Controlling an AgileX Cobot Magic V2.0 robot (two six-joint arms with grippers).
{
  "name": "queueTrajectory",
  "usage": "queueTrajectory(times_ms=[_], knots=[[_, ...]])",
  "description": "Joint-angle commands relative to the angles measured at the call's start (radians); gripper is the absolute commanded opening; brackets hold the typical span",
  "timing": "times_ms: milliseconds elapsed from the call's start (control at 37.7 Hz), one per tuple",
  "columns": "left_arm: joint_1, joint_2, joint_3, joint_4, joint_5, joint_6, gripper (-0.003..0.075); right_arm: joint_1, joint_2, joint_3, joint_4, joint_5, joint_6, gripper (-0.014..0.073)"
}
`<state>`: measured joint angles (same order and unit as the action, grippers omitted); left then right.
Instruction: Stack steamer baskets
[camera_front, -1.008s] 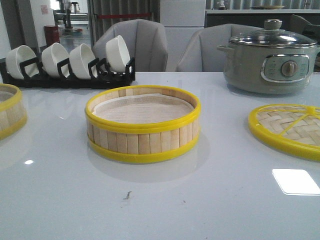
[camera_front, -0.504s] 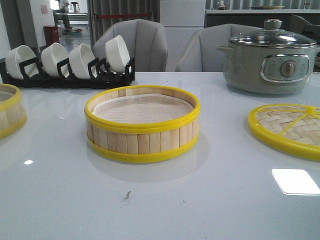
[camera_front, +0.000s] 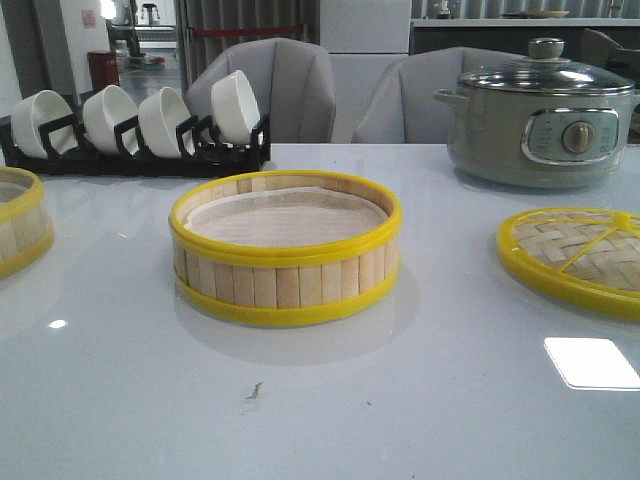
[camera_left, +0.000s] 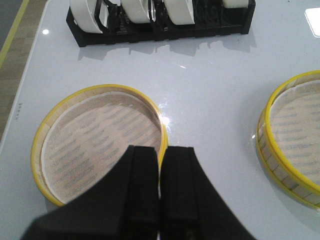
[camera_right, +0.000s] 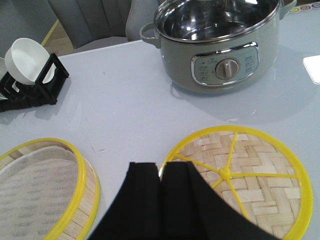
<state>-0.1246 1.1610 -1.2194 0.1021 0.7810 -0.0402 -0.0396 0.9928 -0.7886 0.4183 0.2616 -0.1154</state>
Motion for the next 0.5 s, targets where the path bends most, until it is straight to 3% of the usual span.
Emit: queueTrajectory(times_ms=[0, 106, 159, 292, 345, 398, 478], knots=[[-0.007, -0.017, -0.035, 0.006, -0.092, -0.001, 0.0096, 0.001, 0.003, -0.041, 0.031, -0.073, -0.009, 0.0057], [-0.007, -0.017, -0.035, -0.036, -0.080, 0.069, 0.0097, 0.001, 0.024, -0.041, 0.030, -0.071, -0.011, 0.0074], [-0.007, -0.017, -0.035, -0.067, -0.079, 0.074, 0.0097, 0.001, 0.032, -0.041, 0.023, -0.071, -0.010, 0.0157], [-0.007, -0.012, -0.035, -0.123, -0.070, 0.074, 0.0099, 0.001, 0.037, -0.041, 0.002, -0.070, -0.010, 0.0474], [-0.007, -0.004, -0.035, -0.133, -0.069, 0.074, 0.0115, 0.001, 0.040, -0.041, -0.003, -0.071, -0.010, 0.0526], [-0.007, 0.012, -0.035, -0.135, -0.065, 0.074, 0.0173, 0.001, 0.042, -0.041, -0.003, -0.067, -0.010, 0.0526], [-0.007, 0.032, -0.035, -0.133, -0.069, 0.074, 0.0325, 0.001, 0.042, -0.041, -0.004, -0.059, -0.010, 0.0505]])
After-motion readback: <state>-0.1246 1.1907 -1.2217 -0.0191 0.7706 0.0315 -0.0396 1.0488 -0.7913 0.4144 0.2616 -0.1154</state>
